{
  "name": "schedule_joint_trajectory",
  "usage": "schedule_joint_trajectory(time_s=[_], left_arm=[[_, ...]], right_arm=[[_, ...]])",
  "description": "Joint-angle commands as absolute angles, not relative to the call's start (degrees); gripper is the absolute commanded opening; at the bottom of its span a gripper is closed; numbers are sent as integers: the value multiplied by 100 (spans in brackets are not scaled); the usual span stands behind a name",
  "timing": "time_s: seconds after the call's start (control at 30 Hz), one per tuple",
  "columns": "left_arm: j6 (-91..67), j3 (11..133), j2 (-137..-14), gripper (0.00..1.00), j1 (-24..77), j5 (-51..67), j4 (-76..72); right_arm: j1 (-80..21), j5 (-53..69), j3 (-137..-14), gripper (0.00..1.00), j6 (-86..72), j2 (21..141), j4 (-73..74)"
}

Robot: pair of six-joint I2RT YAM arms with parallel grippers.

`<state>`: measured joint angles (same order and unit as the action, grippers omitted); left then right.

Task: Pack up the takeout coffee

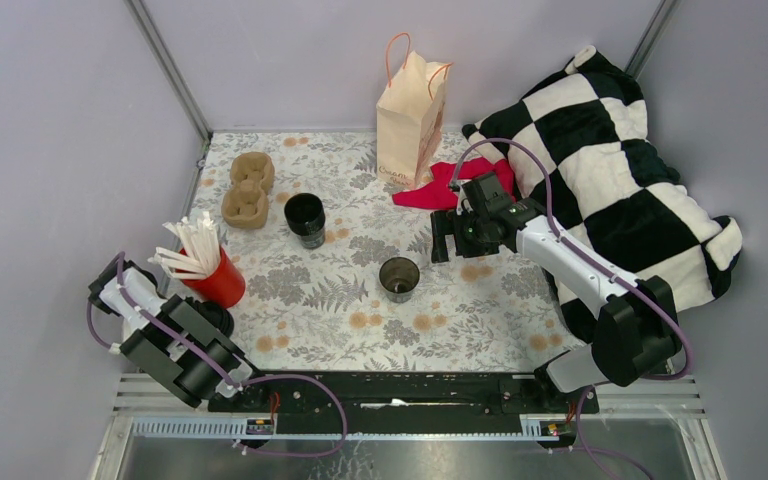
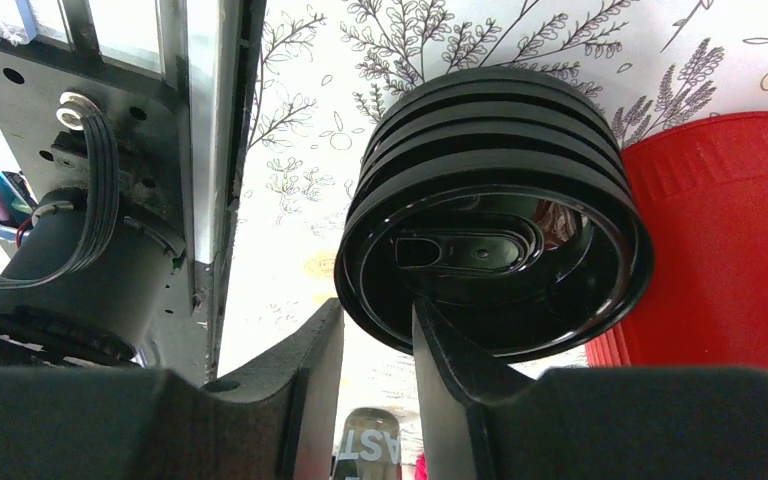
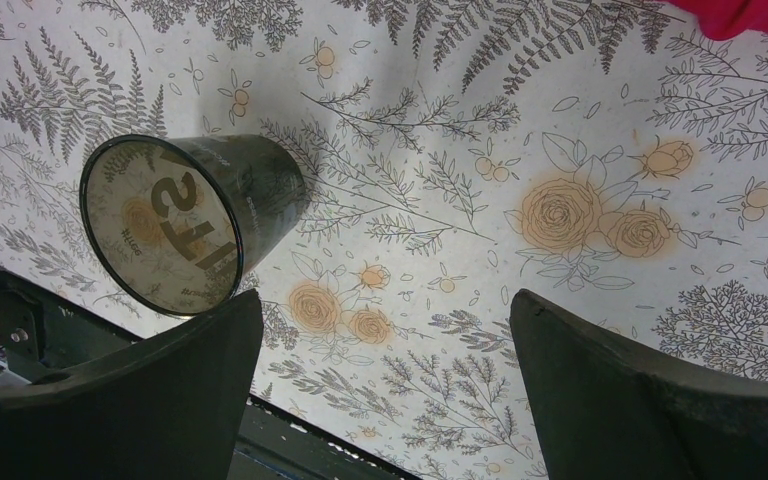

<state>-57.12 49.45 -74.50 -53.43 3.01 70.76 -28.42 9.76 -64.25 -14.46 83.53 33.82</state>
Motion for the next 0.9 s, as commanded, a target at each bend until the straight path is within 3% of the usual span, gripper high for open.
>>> schedule_joint_trajectory(time_s=[0.0, 0.2, 0.6, 0.73, 0.77, 0.87], left_arm=[[-5696, 4908, -7460, 33, -5388, 279, 7080], [-5687, 5099, -7448, 25, -5387, 241, 7250], [-5695, 5522, -7368, 23, -5387, 167, 7635], [-5683, 5501, -7383, 17, -5387, 246, 7603], [-5675, 5476, -7397, 19, -5381, 265, 7594], [-5634, 5327, -7392, 39, -5381, 400, 7503]], right_arm=[[-2805, 1070, -6399, 100, -1493, 8306, 3255], [-2803, 1097, -6381, 100, -1503, 8306, 3237], [-2803, 1134, -6348, 100, -1512, 8272, 3200], [-2796, 1149, -6328, 100, -1516, 8253, 3193], [-2804, 1151, -6328, 100, -1512, 8246, 3191], [-2804, 1134, -6304, 100, -1517, 8238, 3191]])
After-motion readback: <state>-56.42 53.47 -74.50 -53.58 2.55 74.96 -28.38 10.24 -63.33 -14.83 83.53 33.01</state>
